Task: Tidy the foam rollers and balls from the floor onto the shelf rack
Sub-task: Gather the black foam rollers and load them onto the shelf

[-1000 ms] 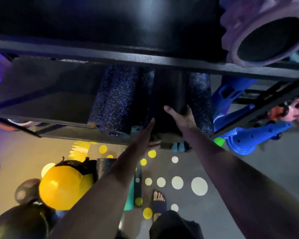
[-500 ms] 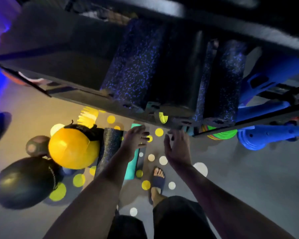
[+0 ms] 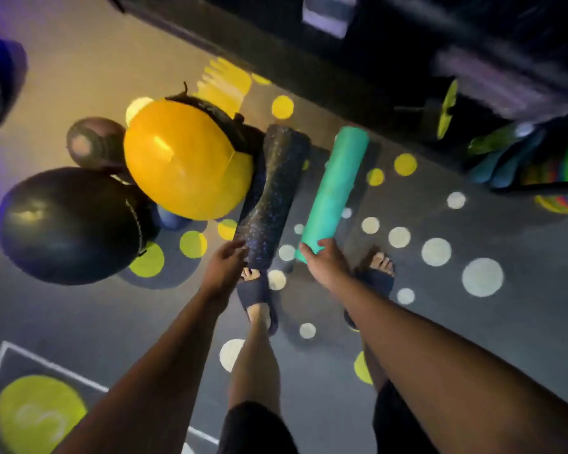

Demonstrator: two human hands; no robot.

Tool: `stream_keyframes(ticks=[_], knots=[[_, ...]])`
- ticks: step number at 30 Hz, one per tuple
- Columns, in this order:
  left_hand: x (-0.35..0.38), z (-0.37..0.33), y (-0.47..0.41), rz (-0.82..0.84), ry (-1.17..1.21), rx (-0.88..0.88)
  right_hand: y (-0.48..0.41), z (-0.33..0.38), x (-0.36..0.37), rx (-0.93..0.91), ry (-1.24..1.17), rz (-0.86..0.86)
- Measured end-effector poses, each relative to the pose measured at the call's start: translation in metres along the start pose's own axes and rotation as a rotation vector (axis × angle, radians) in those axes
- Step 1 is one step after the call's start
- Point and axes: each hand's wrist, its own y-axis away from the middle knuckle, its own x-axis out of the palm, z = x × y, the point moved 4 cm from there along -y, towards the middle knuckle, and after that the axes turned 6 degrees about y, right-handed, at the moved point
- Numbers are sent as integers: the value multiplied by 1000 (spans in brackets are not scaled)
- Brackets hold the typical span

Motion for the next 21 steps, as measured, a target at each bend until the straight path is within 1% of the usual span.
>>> stream_keyframes(ticks=[2, 4, 7, 9, 10, 11, 12, 14, 17, 19, 21], knots=[[-4, 36, -65, 3, -75, 16, -48, -7, 54, 52, -40, 15], [-3, 68, -124, 7, -205, 77, -93, -14, 103, 48, -85, 23], [3, 96, -203, 17, -274, 105, -148, -23, 160, 65, -269, 20], [10, 105, -249, 19, -244, 96, -178, -30, 180, 97, -365, -16], [14, 108, -267, 19, -183, 84, -190, -34, 186, 117, -416, -21], [20, 112, -277, 46, -100, 30, -196, -35, 189, 133, -457, -7], [28, 114, -279, 96, -35, -20, -197, -37, 191, 154, -493, 14], [42, 116, -275, 191, -68, -49, -191, -40, 191, 187, -588, 32], [40, 108, -233, 169, -88, -43, -144, -35, 165, 185, -790, -15], [33, 84, -182, 182, 13, -80, -86, -28, 132, 159, -780, -91], [25, 54, -110, 260, 69, -149, -22, -21, 93, 162, -728, -135]])
